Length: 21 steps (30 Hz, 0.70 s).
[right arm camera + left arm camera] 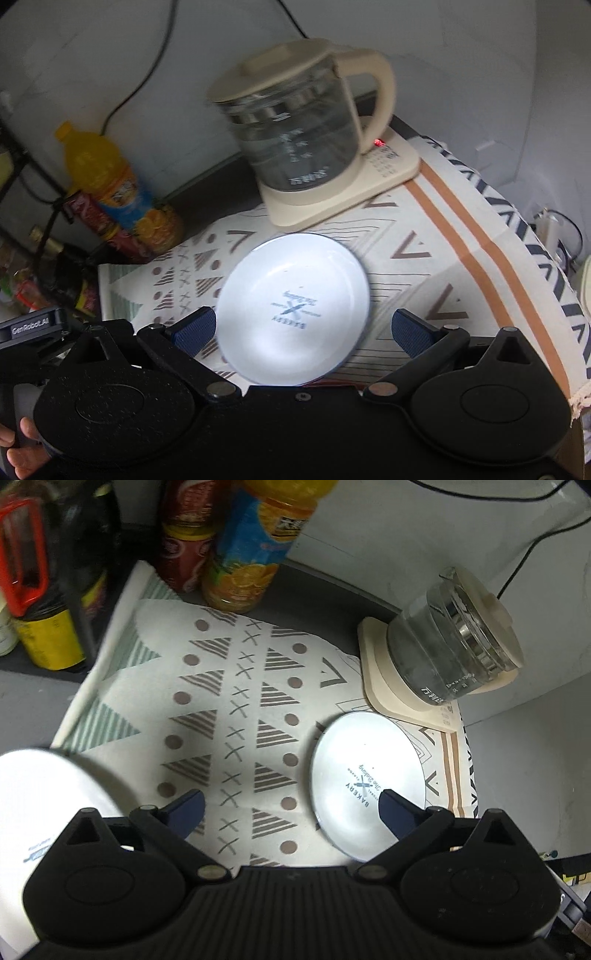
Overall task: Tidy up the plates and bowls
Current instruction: 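Move both grippers to the rim of the white 'BAKERY' plate, then close both grippers on the rim of the 'BAKERY' plate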
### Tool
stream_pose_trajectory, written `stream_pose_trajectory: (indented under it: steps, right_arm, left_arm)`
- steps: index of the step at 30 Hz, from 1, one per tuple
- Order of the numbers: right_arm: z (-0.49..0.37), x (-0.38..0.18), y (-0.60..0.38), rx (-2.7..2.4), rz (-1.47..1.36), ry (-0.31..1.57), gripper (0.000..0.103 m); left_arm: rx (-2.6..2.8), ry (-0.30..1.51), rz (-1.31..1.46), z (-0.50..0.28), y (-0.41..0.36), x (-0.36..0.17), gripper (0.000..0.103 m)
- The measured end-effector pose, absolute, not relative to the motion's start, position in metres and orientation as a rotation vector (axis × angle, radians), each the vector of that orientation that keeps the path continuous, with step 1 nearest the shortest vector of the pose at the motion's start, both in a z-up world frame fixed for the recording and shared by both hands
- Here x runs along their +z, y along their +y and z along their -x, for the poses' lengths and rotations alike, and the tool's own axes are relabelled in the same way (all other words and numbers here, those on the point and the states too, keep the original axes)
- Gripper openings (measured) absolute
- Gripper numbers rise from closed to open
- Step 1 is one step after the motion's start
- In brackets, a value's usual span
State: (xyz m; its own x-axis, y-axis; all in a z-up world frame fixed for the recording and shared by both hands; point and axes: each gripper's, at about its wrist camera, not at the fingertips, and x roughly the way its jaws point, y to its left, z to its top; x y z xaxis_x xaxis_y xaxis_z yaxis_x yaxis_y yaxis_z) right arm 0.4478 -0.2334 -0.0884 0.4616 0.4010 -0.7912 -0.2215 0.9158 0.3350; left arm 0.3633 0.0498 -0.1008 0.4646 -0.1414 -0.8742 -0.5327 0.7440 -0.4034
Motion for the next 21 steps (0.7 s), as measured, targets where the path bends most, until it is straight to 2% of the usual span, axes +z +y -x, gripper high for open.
stream_pose_trajectory:
  steps: [4,13,14,16,19,21]
  right_arm:
    - [-0.462,-0.097,-0.24,0.353,-0.227,1.062,0.089]
    - [-0.49,-0.12,-0.245,0.304,-0.286,1.158,0.072]
    - [-0.493,-0.124,-0.245,0.305,-0.296,1.172,0.07]
    - [-0.499,-0.131,-0.246,0.303,-0.306,1.193,0.059]
    - [-0.509,-0.141,-0.245,0.299,-0.299,1.235,0.048]
    - [-0.515,-0.148,-0.244,0.307,-0.31,1.271,0.047]
  left_arm:
    - [0.231,1.109,0.757,-0.378,0.046,-0.111,0.099]
    - [0.173,1.12,0.781,-0.408,0.033,-0.129,0.096]
    - [0.175,1.126,0.784,-0.41,0.032,-0.133,0.094]
    - [0.174,1.139,0.789,-0.416,0.032,-0.14,0.091]
    - [0.181,1.166,0.804,-0.422,0.031,-0.151,0.084]
    - [0.187,1.185,0.804,-0.426,0.031,-0.158,0.081]
